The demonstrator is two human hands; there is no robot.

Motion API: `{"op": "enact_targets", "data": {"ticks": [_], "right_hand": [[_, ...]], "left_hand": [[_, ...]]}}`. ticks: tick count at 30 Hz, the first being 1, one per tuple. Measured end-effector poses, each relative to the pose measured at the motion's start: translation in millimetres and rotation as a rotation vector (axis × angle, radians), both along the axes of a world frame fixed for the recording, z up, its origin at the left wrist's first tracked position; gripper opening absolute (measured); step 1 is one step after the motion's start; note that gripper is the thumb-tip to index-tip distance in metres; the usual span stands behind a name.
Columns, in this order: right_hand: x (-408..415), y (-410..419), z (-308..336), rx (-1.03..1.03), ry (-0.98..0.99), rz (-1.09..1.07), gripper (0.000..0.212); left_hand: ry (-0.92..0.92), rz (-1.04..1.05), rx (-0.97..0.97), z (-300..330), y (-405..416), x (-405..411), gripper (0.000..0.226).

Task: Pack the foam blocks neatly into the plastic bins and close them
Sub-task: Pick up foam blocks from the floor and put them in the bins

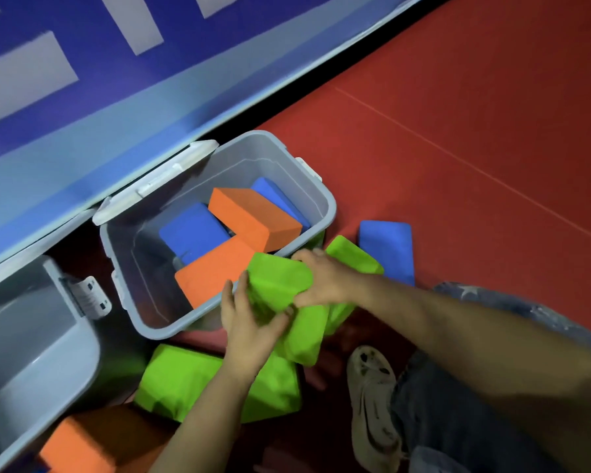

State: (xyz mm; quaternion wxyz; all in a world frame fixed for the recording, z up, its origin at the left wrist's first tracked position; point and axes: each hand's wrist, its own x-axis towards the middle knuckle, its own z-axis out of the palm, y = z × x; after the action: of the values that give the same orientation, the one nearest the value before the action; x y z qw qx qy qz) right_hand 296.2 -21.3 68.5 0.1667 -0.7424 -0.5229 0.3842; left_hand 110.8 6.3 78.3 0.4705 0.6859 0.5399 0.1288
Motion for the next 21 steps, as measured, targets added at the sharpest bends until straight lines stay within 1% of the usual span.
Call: {"op": "enact_targets", "data": {"ticks": [1,2,3,5,6,8,9,10,11,12,14,15,16,17,18,20,21], "right_hand": [[10,1,7,0.0,0.028,0.056,0.082],[19,2,12,-0.002,0.046,0.122,0.083],[24,1,17,-0.009,0.051,0.187,0.083],[27,2,17,-0.036,0.056,0.278,0.083],[28,2,14,-0.041,0.071,0.31,0.083],[30,5,3,-0.062,0.142,0.297,0.078],[35,5,-4,-0.073,0.222,0.221,0.072],[43,6,-14,-0.092,0.322,0.083,0.064],[53,7,-28,-0.094,0.396,-0.103,0.057],[63,6,-43,-0.079,0.401,-0.301,0.057],[84,-3,-79,-0.118,0.211,-0.625,0.068],[93,-11,-97,-0.183,0.106,-0.731,0.076],[100,-20,-115,-0.27,0.043,-0.804,0.084],[105,-28,-132,-0.344,0.021,-0.837,0.092],[107,-34,-147,-0.411,0.04,-0.842,0.099],[107,-35,-176,-0.439,0.124,-0.856,0.105],[106,-31,-186,-0.407,0.157,-0.894,0.106]], "left_hand": [[0.067,-0.13,0.156,-2,1,-7,0.11],[0.091,-0.224,0.257,-2,2,-12,0.111],[0.093,-0.282,0.313,-4,5,-14,0.111],[0.117,-0.401,0.359,-7,16,-15,0.107],[0.134,-0.452,0.351,-9,21,-14,0.104],[0.161,-0.475,0.261,-14,28,-9,0.099],[0.183,-0.447,0.22,-16,29,-7,0.096],[0.208,-0.404,0.207,-19,28,-5,0.094],[0.233,-0.356,0.216,-23,25,-3,0.093],[0.251,-0.304,0.243,-26,20,-4,0.093],[0.26,-0.216,0.29,-31,12,-5,0.092],[0.256,-0.183,0.299,-35,8,-4,0.092],[0.257,-0.159,0.305,-39,6,-4,0.092],[0.267,-0.147,0.301,-44,4,-4,0.091],[0.282,-0.142,0.292,-49,3,-4,0.09],[0.294,-0.136,0.257,-57,3,-6,0.086],[0.289,-0.136,0.24,-60,4,-7,0.085]]}}
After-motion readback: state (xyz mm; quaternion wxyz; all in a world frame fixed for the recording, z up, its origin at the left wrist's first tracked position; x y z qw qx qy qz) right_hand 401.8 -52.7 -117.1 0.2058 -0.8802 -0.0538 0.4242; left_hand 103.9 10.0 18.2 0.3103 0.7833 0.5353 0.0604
